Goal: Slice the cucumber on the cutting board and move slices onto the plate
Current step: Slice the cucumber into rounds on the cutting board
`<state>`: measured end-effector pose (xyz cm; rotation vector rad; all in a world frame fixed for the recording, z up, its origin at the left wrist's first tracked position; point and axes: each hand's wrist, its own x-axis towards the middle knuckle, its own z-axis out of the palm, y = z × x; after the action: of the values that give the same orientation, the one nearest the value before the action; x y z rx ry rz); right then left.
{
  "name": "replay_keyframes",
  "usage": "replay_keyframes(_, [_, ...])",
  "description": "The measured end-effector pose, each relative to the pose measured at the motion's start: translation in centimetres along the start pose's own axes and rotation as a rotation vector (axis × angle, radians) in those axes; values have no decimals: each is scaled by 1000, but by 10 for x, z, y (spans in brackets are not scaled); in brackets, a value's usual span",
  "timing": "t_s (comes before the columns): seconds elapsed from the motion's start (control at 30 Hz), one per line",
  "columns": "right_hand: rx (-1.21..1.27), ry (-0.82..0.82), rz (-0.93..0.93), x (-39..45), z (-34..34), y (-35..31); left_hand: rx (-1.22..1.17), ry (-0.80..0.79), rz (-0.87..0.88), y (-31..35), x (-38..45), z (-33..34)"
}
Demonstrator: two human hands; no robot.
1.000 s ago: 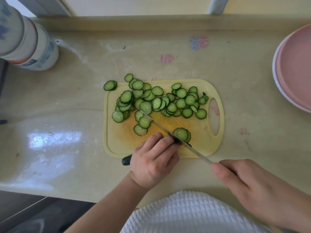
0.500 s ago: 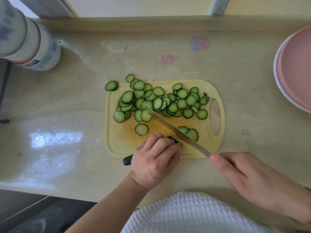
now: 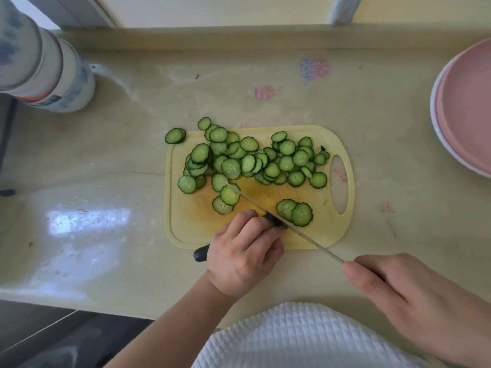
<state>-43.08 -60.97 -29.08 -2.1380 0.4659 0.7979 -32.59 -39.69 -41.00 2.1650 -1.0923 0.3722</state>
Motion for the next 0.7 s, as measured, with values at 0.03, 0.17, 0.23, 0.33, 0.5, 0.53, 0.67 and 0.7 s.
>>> replay_keyframes(0.03, [-6,7,-2,0,-1,0,0,0,1,0,0,0])
replay_keyframes(0.17, [-8,14,-15,-2,-3,-1,-4,0,4,-1,-1,-1])
replay_keyframes(0.23, [-15,17,-21,-1,-2,0,-4,1,12,-1,-1,-1])
replay_keyframes(0.33, [-21,28,-19,0,1,2,-2,3,13,-1,0,-1])
replay_keyframes(0.5, [-3,25,-33,6,9,3,-8,-9,18,-2,1,-2])
replay_keyframes(0.53, [0,23,-38,9,12,3,-12,-12,23,-1,1,-2])
replay_keyframes(0.67, [-7,18,-72,24,22,5,-15,-11,17,0,1,-2])
replay_keyframes(0.7, [-9,17,-80,27,24,6,-15,-14,15,1,2,-2])
